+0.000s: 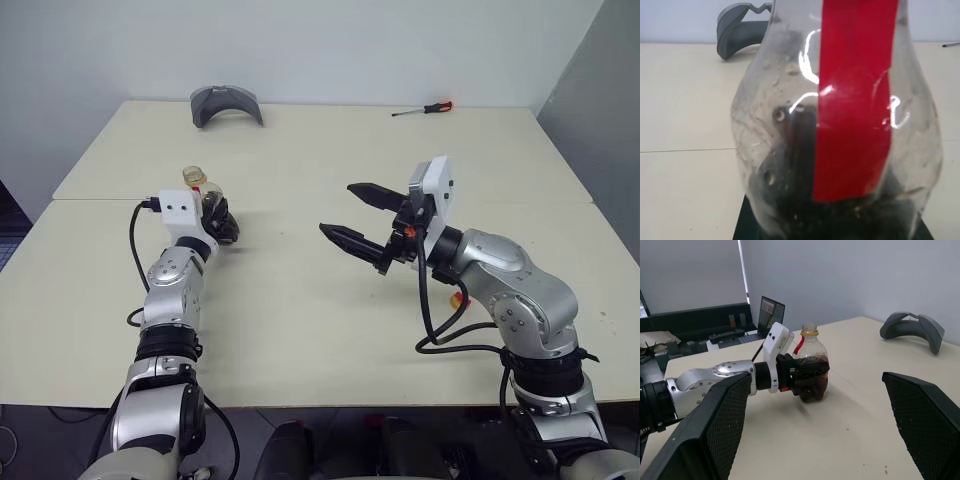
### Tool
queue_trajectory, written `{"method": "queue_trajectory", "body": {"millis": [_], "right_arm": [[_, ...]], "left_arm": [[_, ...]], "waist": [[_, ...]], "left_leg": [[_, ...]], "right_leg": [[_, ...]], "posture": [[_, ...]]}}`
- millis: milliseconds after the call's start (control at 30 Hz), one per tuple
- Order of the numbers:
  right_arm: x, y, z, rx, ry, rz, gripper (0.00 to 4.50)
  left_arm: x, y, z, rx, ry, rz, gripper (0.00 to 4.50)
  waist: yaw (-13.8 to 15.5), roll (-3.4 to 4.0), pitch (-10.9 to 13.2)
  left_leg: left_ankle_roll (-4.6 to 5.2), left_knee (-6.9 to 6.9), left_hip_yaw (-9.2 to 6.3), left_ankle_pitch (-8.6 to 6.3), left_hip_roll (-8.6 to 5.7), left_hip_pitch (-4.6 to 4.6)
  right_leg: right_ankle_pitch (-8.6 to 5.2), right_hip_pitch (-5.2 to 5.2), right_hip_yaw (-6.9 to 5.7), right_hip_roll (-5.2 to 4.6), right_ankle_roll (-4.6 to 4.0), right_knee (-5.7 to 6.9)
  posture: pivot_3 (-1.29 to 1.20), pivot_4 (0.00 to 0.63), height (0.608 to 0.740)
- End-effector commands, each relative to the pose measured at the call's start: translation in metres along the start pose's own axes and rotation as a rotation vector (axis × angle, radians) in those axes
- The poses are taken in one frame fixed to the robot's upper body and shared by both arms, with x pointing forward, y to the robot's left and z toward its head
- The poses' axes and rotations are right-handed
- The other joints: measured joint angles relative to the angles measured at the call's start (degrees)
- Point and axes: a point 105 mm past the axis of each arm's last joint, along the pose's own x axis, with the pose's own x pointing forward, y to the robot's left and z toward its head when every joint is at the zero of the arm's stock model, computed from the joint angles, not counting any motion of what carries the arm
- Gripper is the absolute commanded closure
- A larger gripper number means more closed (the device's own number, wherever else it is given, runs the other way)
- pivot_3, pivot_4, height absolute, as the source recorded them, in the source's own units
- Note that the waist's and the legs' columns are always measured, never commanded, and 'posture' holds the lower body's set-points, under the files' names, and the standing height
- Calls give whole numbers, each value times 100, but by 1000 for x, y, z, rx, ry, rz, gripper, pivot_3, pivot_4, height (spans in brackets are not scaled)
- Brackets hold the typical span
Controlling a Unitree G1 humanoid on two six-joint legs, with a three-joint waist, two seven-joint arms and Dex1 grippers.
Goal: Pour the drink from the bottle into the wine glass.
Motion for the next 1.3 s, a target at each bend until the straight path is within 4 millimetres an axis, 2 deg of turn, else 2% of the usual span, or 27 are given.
{"method": "queue_trajectory", "body": {"millis": [33,233,267,433,567,800,967,1067,1167,1300], "right_arm": [[1,2,11,-36,-37,12,0],[1,-1,10,-54,-31,-1,0],[1,-2,10,-57,-31,-5,0],[0,-4,12,-68,-37,-10,0],[-1,-4,10,-69,-37,-16,0],[-2,-3,9,-69,-40,-17,0],[-8,-4,6,-70,-26,-32,0],[-21,-10,2,-74,4,-87,0],[-43,-18,-5,-113,75,-170,0],[-83,-44,-26,-264,277,-363,0]], "left_arm": [[0,7,12,4,-54,26,2015],[-2,3,12,-8,-46,5,146],[-3,2,13,-9,-47,4,19],[-15,0,14,-13,-43,9,19],[-32,-7,13,-23,-38,27,19],[-56,-3,22,-12,-31,99,19],[-81,-12,22,-13,10,70,19],[-98,-33,14,-49,75,-14,19],[-113,-61,7,-64,134,-162,19],[-119,-108,15,53,115,-503,19]], "waist": [[0,0,0],[0,0,0],[-2,0,0],[-7,0,0],[-6,0,-1],[-4,-1,-2],[-8,-1,-2],[-6,-1,-2],[33,-3,-3],[58,-3,-3]], "left_leg": [[0,0,0,0,0,0],[0,0,0,0,0,0],[0,0,1,0,0,1],[-1,0,0,0,2,1],[-1,0,0,0,2,0],[10,0,-2,-6,2,1],[8,-2,1,-5,3,1],[12,-2,0,-7,3,1],[15,-2,-2,-9,2,2],[19,-1,-3,-11,-2,5]], "right_leg": [[0,0,0,0,0,0],[0,0,1,0,0,0],[0,0,1,0,0,0],[0,0,1,0,0,1],[0,0,2,-1,0,0],[0,1,2,-1,0,3],[0,1,6,-1,0,-1],[0,4,5,-1,0,0],[0,9,4,-4,0,-4],[0,11,2,-4,0,-2]], "posture": [[0,150,740],[0,150,740],[0,150,740],[0,150,740],[0,150,740],[0,150,740],[0,150,740],[0,150,740],[0,150,740],[0,150,740]]}}
